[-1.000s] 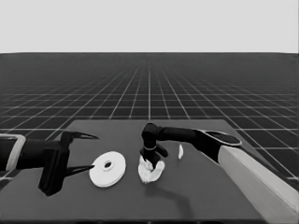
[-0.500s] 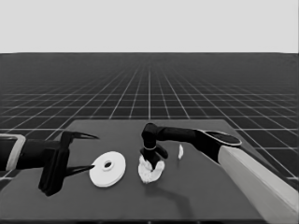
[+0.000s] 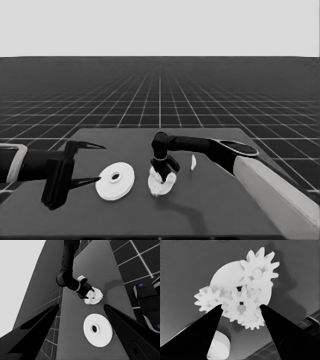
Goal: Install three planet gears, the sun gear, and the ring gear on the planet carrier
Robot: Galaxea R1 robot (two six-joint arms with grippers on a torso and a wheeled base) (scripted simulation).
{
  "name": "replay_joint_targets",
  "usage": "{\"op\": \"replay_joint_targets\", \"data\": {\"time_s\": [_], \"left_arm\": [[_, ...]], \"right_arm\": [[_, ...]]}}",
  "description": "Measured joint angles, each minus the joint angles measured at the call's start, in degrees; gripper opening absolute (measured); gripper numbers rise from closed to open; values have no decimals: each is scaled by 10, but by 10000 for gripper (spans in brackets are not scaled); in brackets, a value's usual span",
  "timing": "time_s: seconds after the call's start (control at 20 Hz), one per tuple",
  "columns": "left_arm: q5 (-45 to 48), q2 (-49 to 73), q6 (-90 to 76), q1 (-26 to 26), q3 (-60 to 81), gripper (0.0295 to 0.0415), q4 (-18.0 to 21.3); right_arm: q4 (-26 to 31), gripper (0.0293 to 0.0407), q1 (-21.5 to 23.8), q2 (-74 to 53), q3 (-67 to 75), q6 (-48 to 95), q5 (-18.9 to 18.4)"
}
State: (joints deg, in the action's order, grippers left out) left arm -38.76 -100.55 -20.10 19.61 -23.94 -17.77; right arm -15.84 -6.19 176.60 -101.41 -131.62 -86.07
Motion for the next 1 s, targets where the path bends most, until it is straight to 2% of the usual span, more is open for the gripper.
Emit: {"op": "replay_joint_targets", "data": {"time_s": [0.3,0.4,0.45,0.55,0.8,0.85,0.9,1.0], "left_arm": [[0,0,0,0,0,385,0],[0,0,0,0,0,385,0],[0,0,0,0,0,385,0],[0,0,0,0,0,385,0],[0,0,0,0,0,385,0],[0,0,0,0,0,385,0],[0,0,0,0,0,385,0],[0,0,0,0,0,385,0]], "right_arm": [[0,310,0,0,0,-36,0],[0,369,0,0,0,-42,0],[0,380,0,0,0,-43,0],[0,384,0,0,0,-44,0],[0,385,0,0,0,-45,0],[25,393,28,-5,22,181,-15],[41,391,50,-7,32,322,-21],[57,386,70,-8,39,457,-22]]}}
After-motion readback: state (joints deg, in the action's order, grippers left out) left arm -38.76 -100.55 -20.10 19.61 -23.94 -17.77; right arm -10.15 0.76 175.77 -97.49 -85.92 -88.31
